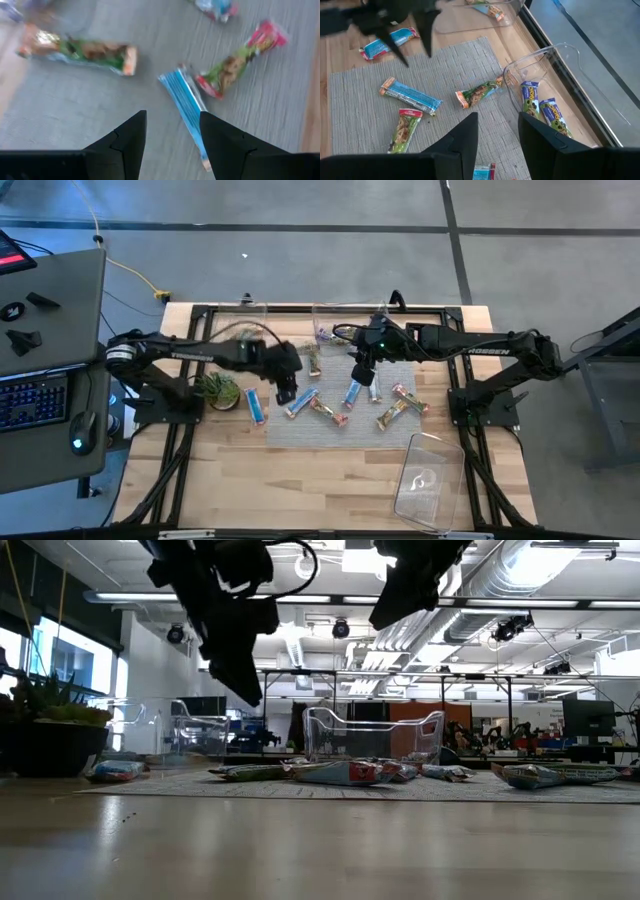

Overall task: Pick and place Granola Bars by type
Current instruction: Put the yellow granola bar into the left transparent bin

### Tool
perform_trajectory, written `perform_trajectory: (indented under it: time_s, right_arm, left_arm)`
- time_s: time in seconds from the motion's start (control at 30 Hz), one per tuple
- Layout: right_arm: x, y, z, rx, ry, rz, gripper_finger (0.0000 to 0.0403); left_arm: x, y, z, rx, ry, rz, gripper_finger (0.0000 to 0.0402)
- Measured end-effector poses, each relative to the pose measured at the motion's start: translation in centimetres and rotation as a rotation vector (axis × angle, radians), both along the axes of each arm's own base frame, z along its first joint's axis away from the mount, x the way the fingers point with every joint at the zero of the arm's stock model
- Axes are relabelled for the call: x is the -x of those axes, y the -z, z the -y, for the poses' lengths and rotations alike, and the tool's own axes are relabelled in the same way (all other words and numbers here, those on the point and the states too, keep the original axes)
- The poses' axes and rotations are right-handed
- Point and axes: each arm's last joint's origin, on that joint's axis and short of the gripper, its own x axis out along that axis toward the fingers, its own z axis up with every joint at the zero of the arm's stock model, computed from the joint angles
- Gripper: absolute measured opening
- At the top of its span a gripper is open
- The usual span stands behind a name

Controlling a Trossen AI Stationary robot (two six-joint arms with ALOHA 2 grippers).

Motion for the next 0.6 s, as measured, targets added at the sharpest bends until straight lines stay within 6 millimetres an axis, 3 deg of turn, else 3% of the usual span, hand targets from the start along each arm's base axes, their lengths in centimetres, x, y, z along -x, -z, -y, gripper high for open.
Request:
perform_trajectory:
  time_s: [0.33,0.6]
  right_arm:
    - [0.1,0.1,0.0,-0.002,0.0,-0.011,0.0124]
    - [0.1,0.2,0.0,-0.004,0.0,-0.024,0.0124]
  left_arm:
    - [-2.4,3.9,4.8,-0.076,-0.127,-0.06,0.0177]
    - [-3.3,6.6,5.6,-0.058,-0.245,-0.094,0.0177]
